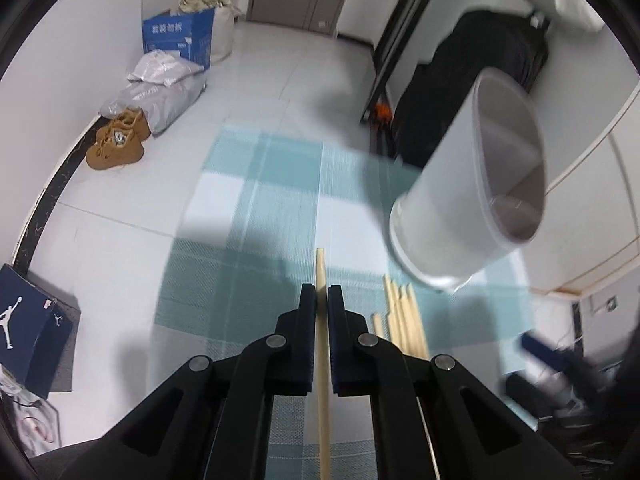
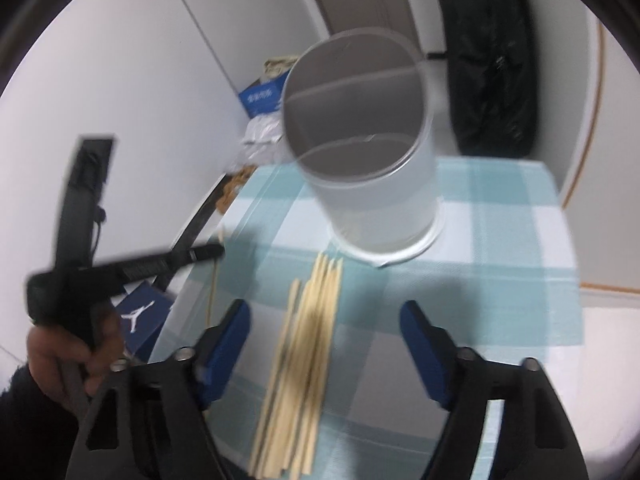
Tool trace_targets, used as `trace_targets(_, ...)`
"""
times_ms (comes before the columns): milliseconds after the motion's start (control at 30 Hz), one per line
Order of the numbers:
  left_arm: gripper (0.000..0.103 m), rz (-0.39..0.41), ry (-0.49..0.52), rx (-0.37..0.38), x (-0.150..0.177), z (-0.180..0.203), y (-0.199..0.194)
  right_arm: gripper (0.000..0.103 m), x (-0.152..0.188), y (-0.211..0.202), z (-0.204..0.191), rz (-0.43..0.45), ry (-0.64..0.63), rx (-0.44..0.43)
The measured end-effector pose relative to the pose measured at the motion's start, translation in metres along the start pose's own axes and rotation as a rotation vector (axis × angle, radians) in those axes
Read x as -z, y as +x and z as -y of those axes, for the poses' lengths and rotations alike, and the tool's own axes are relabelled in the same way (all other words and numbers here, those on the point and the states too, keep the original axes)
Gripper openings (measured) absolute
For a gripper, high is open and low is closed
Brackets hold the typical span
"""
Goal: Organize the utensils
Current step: 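Grasp a chopstick with the right gripper while the left gripper holds its chopstick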
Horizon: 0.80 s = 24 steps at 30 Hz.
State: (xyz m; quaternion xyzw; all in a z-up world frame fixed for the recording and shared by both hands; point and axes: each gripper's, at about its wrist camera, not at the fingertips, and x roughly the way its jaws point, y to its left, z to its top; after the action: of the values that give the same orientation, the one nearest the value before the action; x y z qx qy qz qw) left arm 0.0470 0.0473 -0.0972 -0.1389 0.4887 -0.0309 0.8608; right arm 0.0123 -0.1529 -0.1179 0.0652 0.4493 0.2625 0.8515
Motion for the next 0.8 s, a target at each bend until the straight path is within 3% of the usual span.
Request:
trace_targets(67,0.002,0.036,-0.013,0.016,-0.004,-0.003,-0.009,0.055,0.001,0.007,-0.007,-0.032,-0.014,-0.024)
trace_targets(267,0.002,0.081,-0.035,0.058,-0.003,-0.017,-0.023,0.038,-0.005,0.034,-0.029,-0.104,-0.078,-0.050)
trace_targets(367,0.002,0.099,-0.034,0.073,-0.004,-0.024,-0.031,0.036,-0.008,0.051,-0.040,-0.159,-0.101,-0.058)
trace_targets(600,0.002,0.101,-0.064,0.129,-0.003,-0.037,-0.043,0.034,-0.012,0.091,-0.049,-0.254,-0.139,0.018)
trace_targets(800,0.002,0.112,-0.074,0.152,-0.005,-0.042,-0.050,0.031,-0.015,0.103,-0.050,-0.303,-0.140,0.049)
